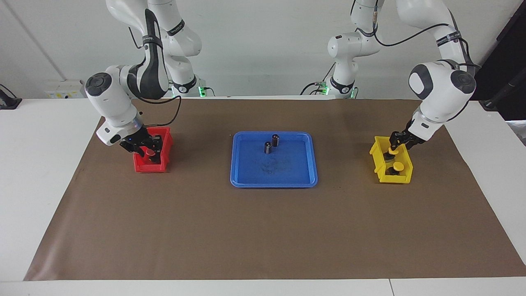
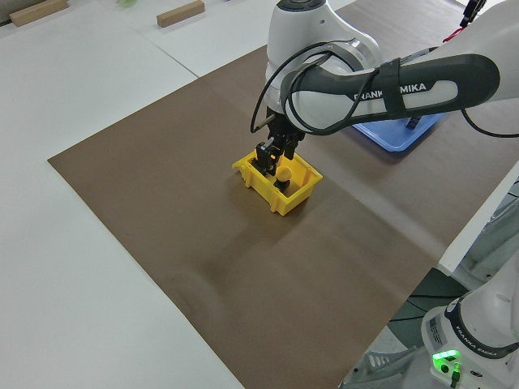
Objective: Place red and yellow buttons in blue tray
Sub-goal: 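Grasp a yellow button with the left gripper while the right gripper grasps red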
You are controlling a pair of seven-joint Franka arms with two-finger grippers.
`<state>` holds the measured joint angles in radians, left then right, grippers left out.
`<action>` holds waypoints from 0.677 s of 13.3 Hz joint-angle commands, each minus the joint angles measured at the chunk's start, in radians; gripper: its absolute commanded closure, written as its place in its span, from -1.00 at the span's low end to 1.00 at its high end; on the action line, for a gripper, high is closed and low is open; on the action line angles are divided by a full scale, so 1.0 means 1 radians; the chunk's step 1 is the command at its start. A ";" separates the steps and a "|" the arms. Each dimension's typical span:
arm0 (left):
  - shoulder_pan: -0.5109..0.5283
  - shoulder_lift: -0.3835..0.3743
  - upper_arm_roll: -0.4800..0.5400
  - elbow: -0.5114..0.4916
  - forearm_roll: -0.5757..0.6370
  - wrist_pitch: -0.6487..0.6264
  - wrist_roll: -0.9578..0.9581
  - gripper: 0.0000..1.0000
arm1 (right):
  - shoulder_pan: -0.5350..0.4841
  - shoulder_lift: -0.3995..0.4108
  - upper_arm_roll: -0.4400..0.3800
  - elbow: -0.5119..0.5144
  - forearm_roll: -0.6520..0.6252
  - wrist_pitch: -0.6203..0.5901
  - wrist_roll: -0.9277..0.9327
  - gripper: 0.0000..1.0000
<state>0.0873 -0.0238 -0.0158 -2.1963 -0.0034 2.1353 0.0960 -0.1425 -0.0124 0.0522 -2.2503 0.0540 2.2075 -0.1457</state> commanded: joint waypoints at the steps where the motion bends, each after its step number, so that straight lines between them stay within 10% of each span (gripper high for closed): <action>1: 0.006 -0.016 -0.006 -0.039 0.019 0.055 -0.001 -0.27 | -0.026 -0.009 0.008 -0.031 0.015 0.026 -0.046 -0.18; 9: -0.006 -0.010 -0.007 -0.063 0.019 0.064 -0.002 -0.27 | -0.028 -0.026 0.008 -0.092 0.015 0.067 -0.051 -0.07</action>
<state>0.0849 -0.0202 -0.0227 -2.2260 -0.0034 2.1683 0.0960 -0.1553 -0.0130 0.0521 -2.3125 0.0543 2.2558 -0.1639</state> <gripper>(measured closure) 0.361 0.427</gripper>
